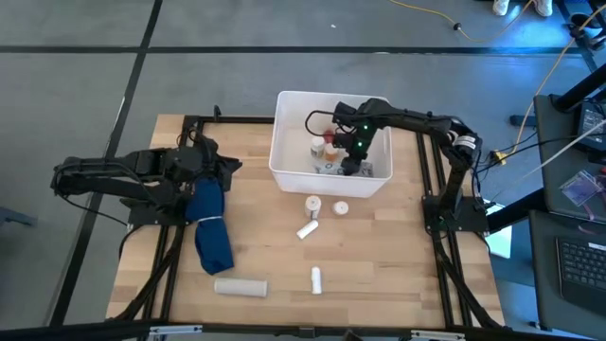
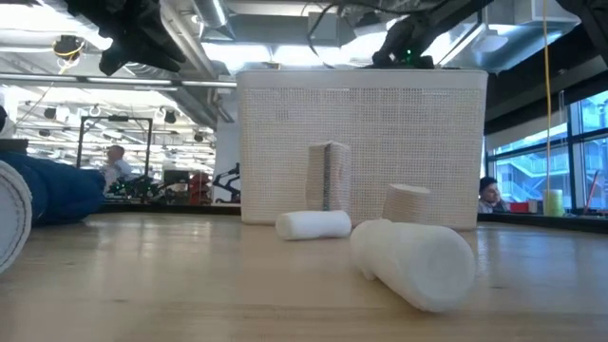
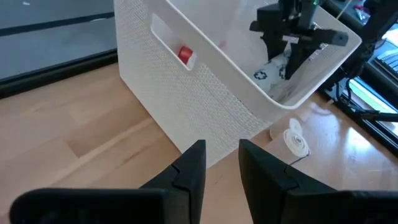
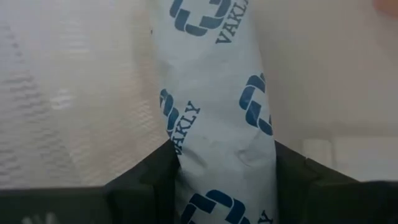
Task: Pick & place medical supplies in basket/bin
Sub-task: Put the mailer bag in the white bin, then put the top left bandage in the white bin
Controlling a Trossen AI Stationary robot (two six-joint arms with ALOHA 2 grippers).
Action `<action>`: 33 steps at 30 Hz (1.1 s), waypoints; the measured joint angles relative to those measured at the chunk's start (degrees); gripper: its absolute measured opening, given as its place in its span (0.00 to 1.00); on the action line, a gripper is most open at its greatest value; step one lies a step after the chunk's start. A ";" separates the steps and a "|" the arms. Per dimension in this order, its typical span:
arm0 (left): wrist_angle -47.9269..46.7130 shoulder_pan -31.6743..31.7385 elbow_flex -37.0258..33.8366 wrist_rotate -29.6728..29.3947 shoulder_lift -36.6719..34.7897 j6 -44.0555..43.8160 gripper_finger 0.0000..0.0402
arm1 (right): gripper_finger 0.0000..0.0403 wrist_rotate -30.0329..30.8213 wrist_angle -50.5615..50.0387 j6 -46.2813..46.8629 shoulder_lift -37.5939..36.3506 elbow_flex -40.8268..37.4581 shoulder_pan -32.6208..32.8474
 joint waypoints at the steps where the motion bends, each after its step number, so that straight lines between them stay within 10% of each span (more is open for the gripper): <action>1: 0.01 0.00 0.00 0.00 0.00 0.01 0.23 | 0.45 0.10 0.29 0.01 0.00 -0.65 0.00; 33: 0.04 0.00 0.02 -0.04 0.00 -0.17 0.23 | 0.75 8.82 1.00 10.04 0.00 0.93 -2.62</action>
